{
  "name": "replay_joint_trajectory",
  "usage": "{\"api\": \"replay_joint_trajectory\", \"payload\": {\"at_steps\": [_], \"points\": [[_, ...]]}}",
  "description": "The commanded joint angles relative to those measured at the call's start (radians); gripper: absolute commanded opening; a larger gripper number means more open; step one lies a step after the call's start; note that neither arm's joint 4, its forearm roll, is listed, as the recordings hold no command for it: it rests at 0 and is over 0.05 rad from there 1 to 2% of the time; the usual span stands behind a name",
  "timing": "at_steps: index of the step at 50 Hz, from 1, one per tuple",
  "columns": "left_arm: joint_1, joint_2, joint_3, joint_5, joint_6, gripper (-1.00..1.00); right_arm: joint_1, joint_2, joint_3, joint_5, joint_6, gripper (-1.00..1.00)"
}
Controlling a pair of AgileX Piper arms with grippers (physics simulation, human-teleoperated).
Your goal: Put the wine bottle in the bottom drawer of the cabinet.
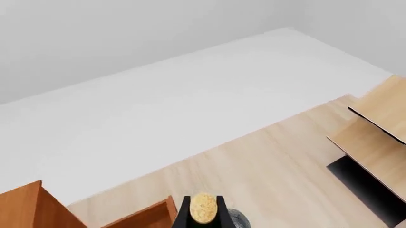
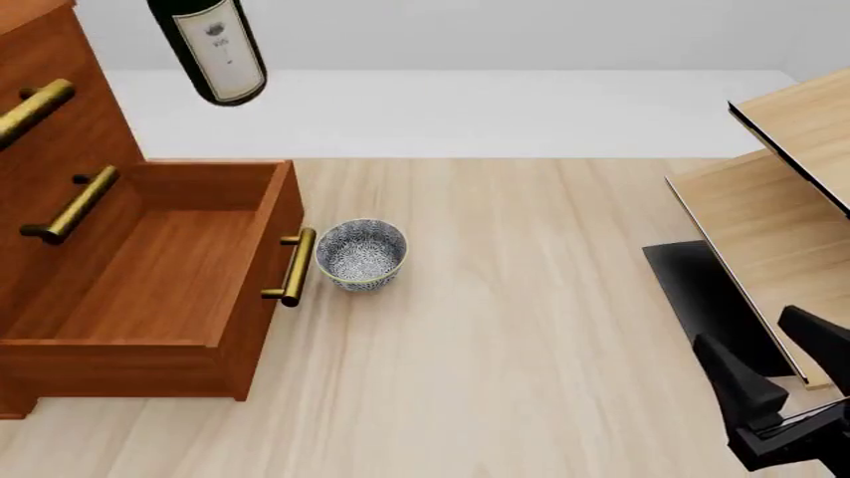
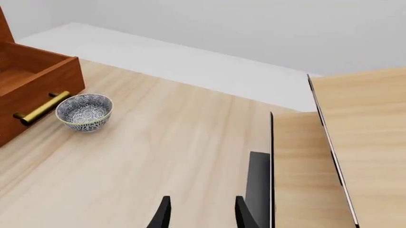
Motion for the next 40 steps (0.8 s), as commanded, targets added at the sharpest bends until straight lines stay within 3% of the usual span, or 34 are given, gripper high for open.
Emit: {"api": "replay_joint_trajectory", "payload": {"at_steps": [1, 6, 8, 9, 11, 16, 21, 22, 26, 28, 29, 31, 33, 35, 40], "points": [[0.123, -0.046, -0.068, 0.161, 0.028, -1.00, -0.001, -0.001, 0.000, -0.003, 0.000, 1.00], [0.135, -0.043, -0.071, 0.230, 0.043, -1.00, 0.000, 0.006, 0.000, -0.008, -0.004, 1.00], [0.164, -0.041, -0.084, 0.250, 0.018, -1.00, 0.006, 0.005, 0.000, -0.008, -0.001, 1.00], [0.165, -0.049, -0.072, 0.248, 0.072, -1.00, 0.007, -0.002, 0.000, 0.001, -0.005, 1.00], [0.203, -0.045, -0.071, 0.255, 0.077, -1.00, 0.007, 0.000, 0.000, -0.001, -0.005, 1.00], [0.207, -0.018, -0.081, 0.324, 0.026, -1.00, 0.005, 0.007, 0.000, -0.008, -0.008, 1.00], [0.210, -0.006, -0.077, 0.360, 0.040, -1.00, 0.010, 0.005, 0.000, -0.006, -0.009, 1.00], [0.211, 0.006, -0.090, 0.376, 0.015, -1.00, 0.010, -0.002, 0.000, 0.001, -0.009, 1.00], [0.211, 0.030, -0.110, 0.391, -0.018, -1.00, 0.010, -0.008, 0.000, 0.007, -0.011, 1.00], [0.220, 0.037, -0.109, 0.379, 0.018, -1.00, 0.010, -0.003, 0.000, 0.002, -0.009, 1.00], [0.228, 0.060, -0.118, 0.393, -0.025, -1.00, 0.010, -0.009, 0.000, 0.007, -0.011, 1.00], [0.225, 0.065, -0.124, 0.385, 0.014, -1.00, 0.011, 0.001, 0.000, 0.000, -0.012, 1.00], [0.256, 0.091, -0.146, 0.394, -0.016, -1.00, 0.013, 0.011, 0.000, -0.010, -0.011, 1.00], [0.244, 0.091, -0.126, 0.386, 0.029, -1.00, 0.014, 0.033, 0.000, -0.031, -0.015, 1.00], [0.267, 0.119, -0.134, 0.384, 0.034, -1.00, 0.014, 0.015, 0.000, -0.012, -0.012, 1.00]]}}
